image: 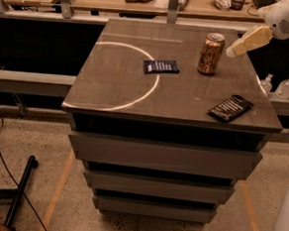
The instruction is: Move orange can near rxbar chocolate
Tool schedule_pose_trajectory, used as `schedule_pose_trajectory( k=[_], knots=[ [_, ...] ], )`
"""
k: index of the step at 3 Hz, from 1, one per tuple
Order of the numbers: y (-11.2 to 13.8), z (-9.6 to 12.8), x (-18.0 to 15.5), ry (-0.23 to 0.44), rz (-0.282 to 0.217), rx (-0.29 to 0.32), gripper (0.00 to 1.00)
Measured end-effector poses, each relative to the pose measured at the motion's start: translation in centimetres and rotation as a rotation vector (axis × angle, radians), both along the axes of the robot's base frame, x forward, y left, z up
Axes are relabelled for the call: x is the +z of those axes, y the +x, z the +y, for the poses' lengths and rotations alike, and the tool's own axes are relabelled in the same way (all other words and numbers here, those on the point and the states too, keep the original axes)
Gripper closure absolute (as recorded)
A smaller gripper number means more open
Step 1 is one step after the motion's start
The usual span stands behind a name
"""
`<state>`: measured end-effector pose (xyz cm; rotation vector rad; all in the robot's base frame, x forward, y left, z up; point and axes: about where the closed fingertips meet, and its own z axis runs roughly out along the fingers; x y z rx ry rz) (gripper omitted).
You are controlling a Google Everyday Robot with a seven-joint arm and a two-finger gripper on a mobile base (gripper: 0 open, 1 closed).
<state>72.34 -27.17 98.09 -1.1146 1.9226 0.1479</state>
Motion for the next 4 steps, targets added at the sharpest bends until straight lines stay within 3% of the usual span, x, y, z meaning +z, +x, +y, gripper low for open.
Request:
schedule_pose_trajectory(
  k=[1,2,3,4],
  knots=[
    [2.2,1.8,-1.4,0.105,0.003,-0.010,0.00],
    [3.4,3.8,-3.2,0.174,0.036,0.002,0.00],
    [4.4,5.2,-5.1,0.205,0.065,0.011,0.00],
    [5.3,6.5,-6.7,0.263,0.085,0.034,0.15]
  ],
)
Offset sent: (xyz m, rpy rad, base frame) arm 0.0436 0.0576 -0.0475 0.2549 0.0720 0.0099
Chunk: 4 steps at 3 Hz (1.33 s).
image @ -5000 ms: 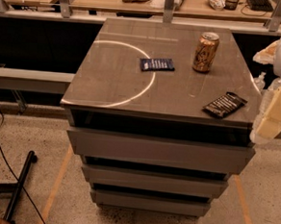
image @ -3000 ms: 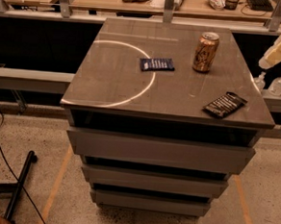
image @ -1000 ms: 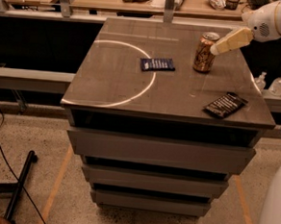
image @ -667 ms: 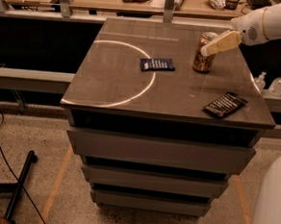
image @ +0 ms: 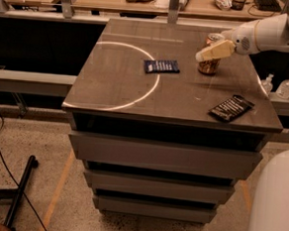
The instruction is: Move orange can near rxbar chocolate
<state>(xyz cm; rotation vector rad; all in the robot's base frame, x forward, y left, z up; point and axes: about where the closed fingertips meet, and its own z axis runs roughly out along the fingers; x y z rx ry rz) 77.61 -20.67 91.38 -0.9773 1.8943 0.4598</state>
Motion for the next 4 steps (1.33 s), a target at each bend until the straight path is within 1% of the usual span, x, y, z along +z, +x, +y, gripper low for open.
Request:
schedule_pose_trajectory(
  k=[1,2,3,4],
  knots=[
    [0.4,1.0,-0.5,0.029,0.001,0.023,0.39],
    [0.3,1.3,-0.2,0.036,-0.009,0.041,0.62],
    [-1.0,1.0,1.4,0.041,-0.028,0.077,0.93],
    [-3.2,0.3,3.3,0.060,-0.036,0.122,1.00]
  ],
)
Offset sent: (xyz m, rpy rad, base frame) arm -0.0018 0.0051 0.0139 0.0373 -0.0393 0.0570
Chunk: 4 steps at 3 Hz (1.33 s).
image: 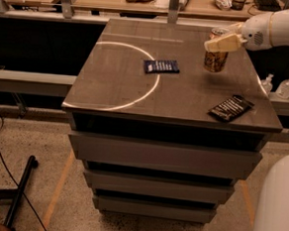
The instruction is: Move orange can near rxbar chocolate
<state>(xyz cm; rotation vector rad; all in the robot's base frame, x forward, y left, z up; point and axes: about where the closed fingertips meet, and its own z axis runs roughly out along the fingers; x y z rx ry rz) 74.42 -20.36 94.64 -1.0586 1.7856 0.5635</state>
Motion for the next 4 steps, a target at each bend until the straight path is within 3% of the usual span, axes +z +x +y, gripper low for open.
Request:
schedule_pose_trajectory(
  k=[1,2,4],
  knots=[
    [-2.8,-1.2,1.2,0.025,0.001,0.024,1.00],
    [-5.2,-2.1,0.4,0.073,0.029,0.027,0.87],
    [-9.1,-1.6,-2.4,0.146,0.085,0.053,0.40]
  ],
)
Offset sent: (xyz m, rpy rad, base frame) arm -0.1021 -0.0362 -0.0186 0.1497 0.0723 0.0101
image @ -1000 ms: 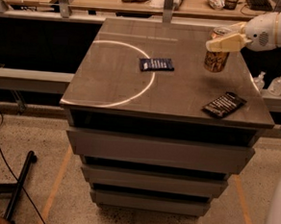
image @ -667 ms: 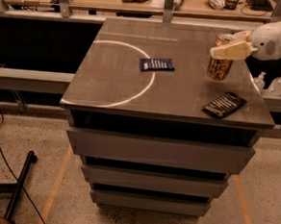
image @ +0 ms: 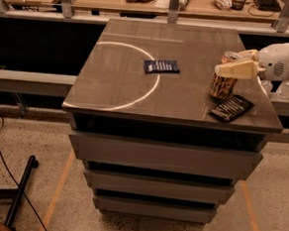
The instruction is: Move orange can near rxbar chocolate
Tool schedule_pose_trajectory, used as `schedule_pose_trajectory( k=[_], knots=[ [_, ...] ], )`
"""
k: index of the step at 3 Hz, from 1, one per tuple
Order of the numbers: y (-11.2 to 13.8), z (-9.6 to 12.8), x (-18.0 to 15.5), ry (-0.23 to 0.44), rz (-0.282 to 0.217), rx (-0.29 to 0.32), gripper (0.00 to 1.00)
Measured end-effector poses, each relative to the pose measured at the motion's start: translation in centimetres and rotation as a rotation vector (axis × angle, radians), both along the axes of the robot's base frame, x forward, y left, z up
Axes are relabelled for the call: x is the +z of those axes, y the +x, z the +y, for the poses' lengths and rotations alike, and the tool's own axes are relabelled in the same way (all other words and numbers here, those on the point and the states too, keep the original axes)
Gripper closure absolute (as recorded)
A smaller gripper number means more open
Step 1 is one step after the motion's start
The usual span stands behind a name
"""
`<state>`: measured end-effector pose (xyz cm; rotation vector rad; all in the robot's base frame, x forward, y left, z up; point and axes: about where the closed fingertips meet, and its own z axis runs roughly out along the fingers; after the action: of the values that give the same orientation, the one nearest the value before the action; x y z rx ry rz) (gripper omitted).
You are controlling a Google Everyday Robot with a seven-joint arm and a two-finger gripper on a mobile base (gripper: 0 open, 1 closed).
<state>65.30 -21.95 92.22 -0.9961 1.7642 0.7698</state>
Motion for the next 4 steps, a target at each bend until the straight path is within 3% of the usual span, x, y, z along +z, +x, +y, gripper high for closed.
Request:
schedule_pose_trajectory(
  k=[1,2,3,4],
  knots=[
    [-1.8,0.5,-0.9,-0.020,-0.007,0.018,0.08],
    [-2.6,0.5,-1.2,-0.041,-0.017,0.018,0.00],
    [-3.1,-1.5,-0.7,-0.072,-0.039,-0.010,0.00],
    [-3.7,-5.1,0.1,-0.109,-0.062,-0.069,0.00]
  ],
)
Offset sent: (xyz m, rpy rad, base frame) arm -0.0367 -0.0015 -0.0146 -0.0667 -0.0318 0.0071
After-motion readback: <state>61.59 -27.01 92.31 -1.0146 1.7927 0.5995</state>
